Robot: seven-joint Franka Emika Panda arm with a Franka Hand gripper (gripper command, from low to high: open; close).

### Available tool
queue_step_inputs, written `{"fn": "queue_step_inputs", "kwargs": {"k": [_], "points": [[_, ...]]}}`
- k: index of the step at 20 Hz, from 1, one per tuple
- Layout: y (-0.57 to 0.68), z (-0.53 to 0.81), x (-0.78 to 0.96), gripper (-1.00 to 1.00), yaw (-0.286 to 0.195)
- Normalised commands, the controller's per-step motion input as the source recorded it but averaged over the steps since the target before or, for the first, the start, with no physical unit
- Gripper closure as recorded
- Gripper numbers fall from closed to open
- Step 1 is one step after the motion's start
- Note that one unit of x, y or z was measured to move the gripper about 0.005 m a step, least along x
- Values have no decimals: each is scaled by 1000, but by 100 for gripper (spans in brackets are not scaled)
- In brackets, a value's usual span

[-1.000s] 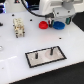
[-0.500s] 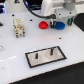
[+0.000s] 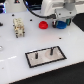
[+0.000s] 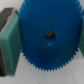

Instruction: Insert the blue gear onto the right peg, followed by the red gear

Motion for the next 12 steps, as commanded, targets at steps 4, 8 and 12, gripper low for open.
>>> {"fn": "queue_step_inputs", "kwargs": {"k": [4,8,12], "points": [[-159,535,330,100,0],[-277,659,555,100,0],[-366,594,638,100,0]]}}
